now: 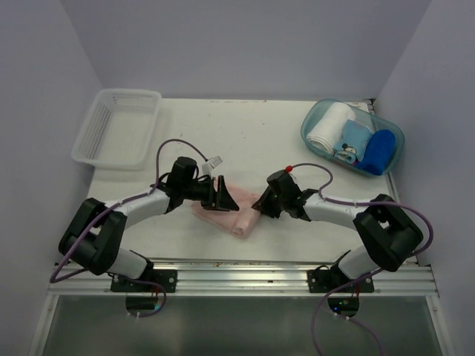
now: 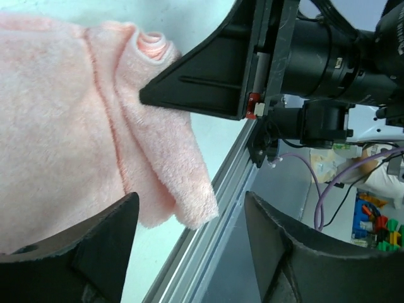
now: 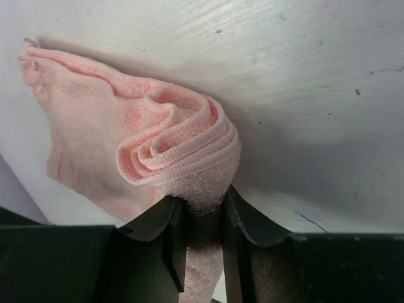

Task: Roll the towels
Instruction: Roll the towel

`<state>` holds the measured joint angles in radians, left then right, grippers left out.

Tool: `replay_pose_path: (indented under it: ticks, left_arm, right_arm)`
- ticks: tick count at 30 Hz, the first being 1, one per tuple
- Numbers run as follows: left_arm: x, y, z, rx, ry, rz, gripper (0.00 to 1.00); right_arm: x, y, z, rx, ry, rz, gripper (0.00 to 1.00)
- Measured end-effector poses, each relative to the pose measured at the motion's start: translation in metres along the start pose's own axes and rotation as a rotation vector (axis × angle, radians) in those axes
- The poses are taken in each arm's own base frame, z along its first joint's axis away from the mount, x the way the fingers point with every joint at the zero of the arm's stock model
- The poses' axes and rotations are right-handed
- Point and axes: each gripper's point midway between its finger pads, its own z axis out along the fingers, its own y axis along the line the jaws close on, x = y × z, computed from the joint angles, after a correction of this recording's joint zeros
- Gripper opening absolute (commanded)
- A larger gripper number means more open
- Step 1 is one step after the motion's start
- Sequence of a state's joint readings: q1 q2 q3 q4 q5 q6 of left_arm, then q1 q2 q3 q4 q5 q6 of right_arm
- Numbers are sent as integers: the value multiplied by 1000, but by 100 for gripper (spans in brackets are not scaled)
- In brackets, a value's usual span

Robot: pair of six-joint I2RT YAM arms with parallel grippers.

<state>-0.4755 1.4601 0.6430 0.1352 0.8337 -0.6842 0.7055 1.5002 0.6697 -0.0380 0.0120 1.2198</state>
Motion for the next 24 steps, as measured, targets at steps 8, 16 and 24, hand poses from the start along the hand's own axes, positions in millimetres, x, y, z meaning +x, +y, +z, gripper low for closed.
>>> replay_pose_path:
  ticks: [8,16,24]
  left_arm:
    - [4,-14,-6,6,0,-25,20]
    - [27,-41,17,143,101,-37,11]
    - [54,-3,38,51,208,-106,7]
  right_arm:
    - [1,-5,-3,51,12,2,1]
    - [1,-7,-4,75,21,1,1]
    - [1,-8,-4,86,22,0,1]
